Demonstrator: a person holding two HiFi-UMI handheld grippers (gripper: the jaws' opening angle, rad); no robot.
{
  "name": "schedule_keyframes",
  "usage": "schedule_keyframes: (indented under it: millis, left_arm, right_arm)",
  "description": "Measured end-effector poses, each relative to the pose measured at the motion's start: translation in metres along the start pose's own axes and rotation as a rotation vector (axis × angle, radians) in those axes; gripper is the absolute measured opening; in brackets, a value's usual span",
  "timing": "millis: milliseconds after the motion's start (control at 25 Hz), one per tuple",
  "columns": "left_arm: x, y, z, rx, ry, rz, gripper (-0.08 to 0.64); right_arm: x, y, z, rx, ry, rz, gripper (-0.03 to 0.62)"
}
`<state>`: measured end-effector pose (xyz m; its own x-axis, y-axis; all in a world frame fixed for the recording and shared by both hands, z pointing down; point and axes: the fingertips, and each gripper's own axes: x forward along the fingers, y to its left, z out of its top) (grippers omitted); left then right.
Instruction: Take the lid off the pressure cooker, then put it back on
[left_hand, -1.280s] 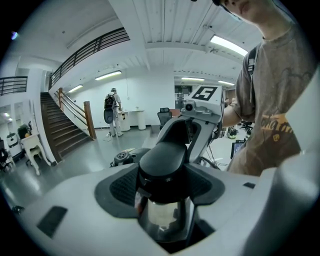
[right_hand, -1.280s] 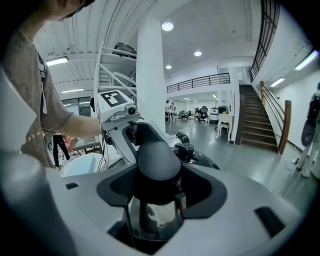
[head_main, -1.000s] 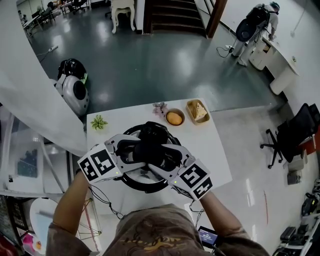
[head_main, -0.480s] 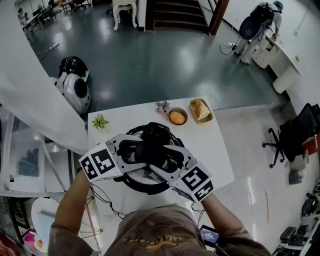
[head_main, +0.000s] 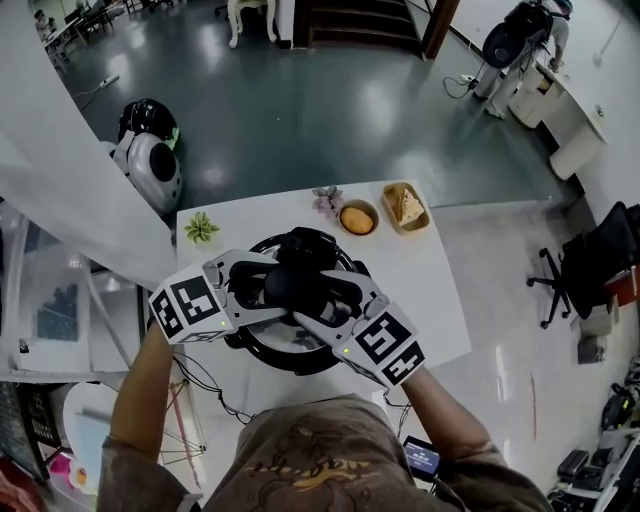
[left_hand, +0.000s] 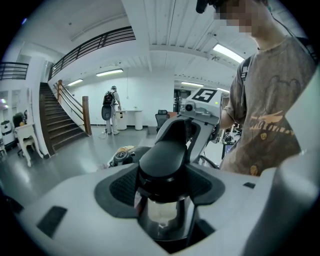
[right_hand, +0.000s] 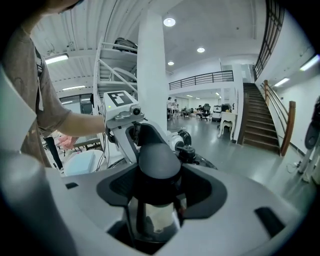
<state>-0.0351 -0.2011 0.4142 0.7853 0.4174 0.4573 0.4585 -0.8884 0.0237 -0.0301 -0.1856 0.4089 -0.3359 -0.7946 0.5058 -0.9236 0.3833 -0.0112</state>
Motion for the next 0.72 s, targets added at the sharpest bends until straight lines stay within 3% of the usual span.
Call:
schedule_keyframes:
  millis: [360,720]
  left_arm:
    - [0.0026,-0.0018,0.0008,0.001,-0.009,0.024,0.276]
    - [-0.0007,-0.0049,-0.0026,-0.031,-0.010,0.077,0.275]
  right_arm:
    - [-0.0029,0.0000,-0.0023,-0.017,-0.017,0.003,0.268]
    - [-0.0009,0.0043,-0.0033,-0.034,-0.002,0.095,0.267]
